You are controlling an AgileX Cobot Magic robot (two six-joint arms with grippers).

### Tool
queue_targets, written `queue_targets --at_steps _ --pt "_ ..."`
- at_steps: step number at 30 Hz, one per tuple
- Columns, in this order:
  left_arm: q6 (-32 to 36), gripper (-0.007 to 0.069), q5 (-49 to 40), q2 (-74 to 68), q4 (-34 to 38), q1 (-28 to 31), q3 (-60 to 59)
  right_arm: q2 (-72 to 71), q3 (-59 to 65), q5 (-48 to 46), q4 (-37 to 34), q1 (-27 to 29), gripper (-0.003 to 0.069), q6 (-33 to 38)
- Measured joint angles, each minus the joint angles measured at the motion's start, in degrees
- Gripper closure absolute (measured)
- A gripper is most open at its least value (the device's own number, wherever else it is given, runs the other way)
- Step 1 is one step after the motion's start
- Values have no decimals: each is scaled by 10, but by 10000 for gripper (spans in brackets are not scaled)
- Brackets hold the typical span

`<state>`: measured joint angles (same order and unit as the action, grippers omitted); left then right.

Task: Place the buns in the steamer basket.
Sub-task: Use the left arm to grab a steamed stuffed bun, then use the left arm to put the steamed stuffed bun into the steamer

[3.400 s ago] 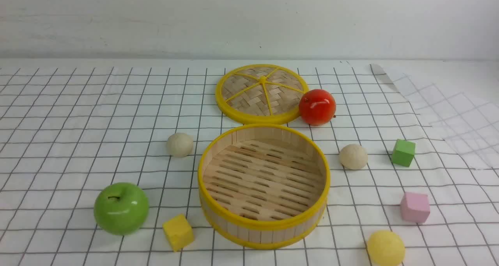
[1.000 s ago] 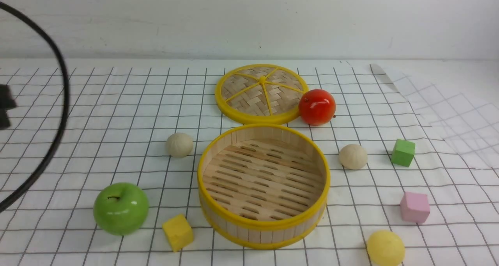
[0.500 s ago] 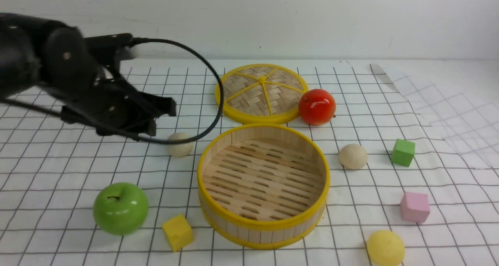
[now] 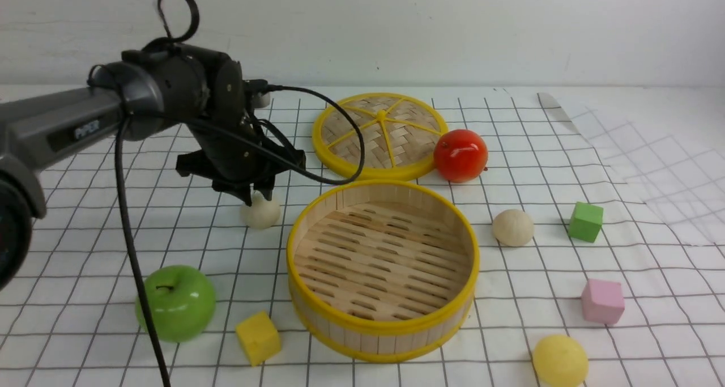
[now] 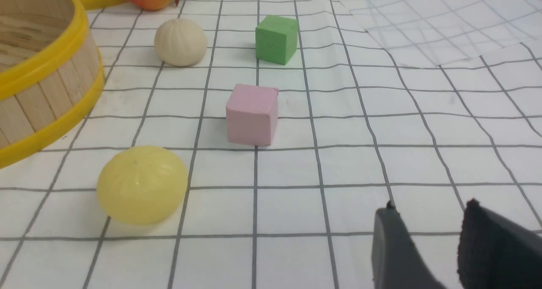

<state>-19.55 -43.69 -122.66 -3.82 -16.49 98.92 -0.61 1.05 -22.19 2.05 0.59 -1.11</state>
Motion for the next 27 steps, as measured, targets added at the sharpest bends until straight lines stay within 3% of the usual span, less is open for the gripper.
queue_targets --at_steps 9,12,14,17,23,27 --pt "2 403 31 -28 -31 0 6 0 0 0 0 0 419 0" --pt "11 452 29 -28 -27 0 6 0 0 0 0 0 419 0" --pt "27 566 18 -27 -16 0 6 0 0 0 0 0 419 0" --pt "34 634 1 -15 -12 0 6 0 0 0 0 0 419 0" --pt "42 637 -33 70 12 -8 5 0 0 0 0 0 419 0" --pt "83 637 -57 157 53 -45 5 0 0 0 0 0 419 0"
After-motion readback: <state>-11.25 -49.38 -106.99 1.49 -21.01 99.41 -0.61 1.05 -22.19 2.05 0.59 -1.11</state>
